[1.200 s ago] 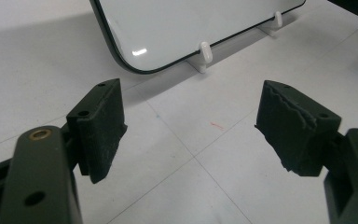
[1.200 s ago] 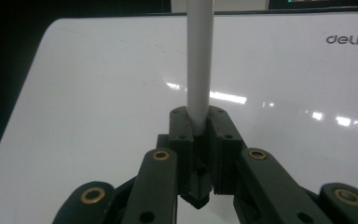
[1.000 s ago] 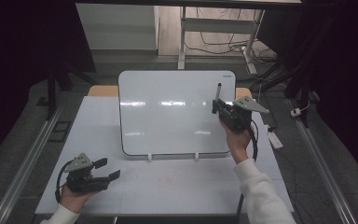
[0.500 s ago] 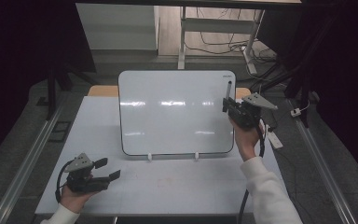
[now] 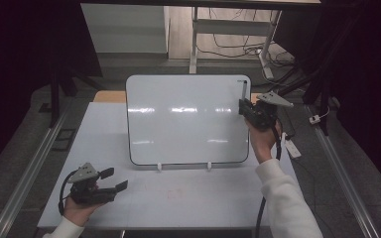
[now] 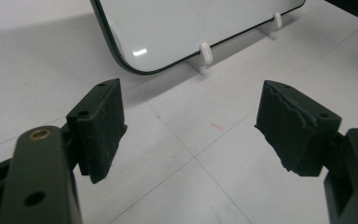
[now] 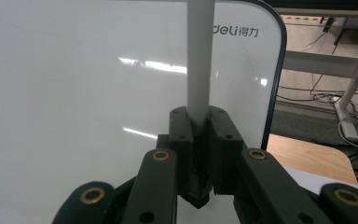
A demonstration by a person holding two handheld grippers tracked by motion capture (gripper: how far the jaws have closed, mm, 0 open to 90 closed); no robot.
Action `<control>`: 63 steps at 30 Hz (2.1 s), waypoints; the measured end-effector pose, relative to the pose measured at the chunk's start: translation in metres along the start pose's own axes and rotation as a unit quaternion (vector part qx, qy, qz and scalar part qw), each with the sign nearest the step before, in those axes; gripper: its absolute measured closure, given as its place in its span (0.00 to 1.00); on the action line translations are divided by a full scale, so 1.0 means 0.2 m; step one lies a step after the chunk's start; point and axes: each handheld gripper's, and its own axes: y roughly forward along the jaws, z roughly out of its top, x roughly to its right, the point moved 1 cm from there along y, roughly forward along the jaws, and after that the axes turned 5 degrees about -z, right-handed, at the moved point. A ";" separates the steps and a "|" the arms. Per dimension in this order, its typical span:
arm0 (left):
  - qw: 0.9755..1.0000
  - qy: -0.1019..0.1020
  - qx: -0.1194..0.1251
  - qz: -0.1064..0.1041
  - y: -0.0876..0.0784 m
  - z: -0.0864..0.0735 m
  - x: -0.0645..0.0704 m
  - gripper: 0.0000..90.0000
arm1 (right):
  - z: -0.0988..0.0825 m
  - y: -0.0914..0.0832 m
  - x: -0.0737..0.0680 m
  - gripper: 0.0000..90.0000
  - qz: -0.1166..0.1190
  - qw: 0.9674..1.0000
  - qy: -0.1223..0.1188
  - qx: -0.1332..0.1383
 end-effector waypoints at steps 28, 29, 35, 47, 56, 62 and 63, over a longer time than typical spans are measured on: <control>1.000 0.001 0.001 -0.001 -0.01 0.00 0.00 0.27 | 0.07 0.10 -0.02 0.89 -0.052 0.999 -0.001 -0.017; 1.000 0.001 0.001 -0.001 -0.01 0.00 0.00 0.27 | 0.07 0.10 -0.03 0.88 -0.052 0.999 -0.002 -0.016; 1.000 0.000 0.000 0.001 0.00 0.00 0.00 0.27 | 0.06 0.10 -0.04 0.88 -0.061 0.998 -0.018 -0.013; 1.000 -0.001 0.001 0.001 -0.01 0.00 0.00 0.27 | 0.06 0.10 -0.06 0.79 -0.063 0.998 -0.031 -0.004; 1.000 -0.001 0.001 0.001 -0.01 0.00 -0.01 0.27 | 0.05 0.06 -0.04 0.67 -0.043 0.999 -0.028 0.014; 1.000 -0.001 0.002 0.001 -0.01 0.00 -0.01 0.27 | 0.02 -0.02 -0.02 0.62 -0.020 0.999 -0.034 0.024; 1.000 -0.001 0.002 0.002 -0.01 0.00 -0.01 0.27 | 0.01 -0.04 -0.02 0.61 -0.013 0.999 -0.035 0.024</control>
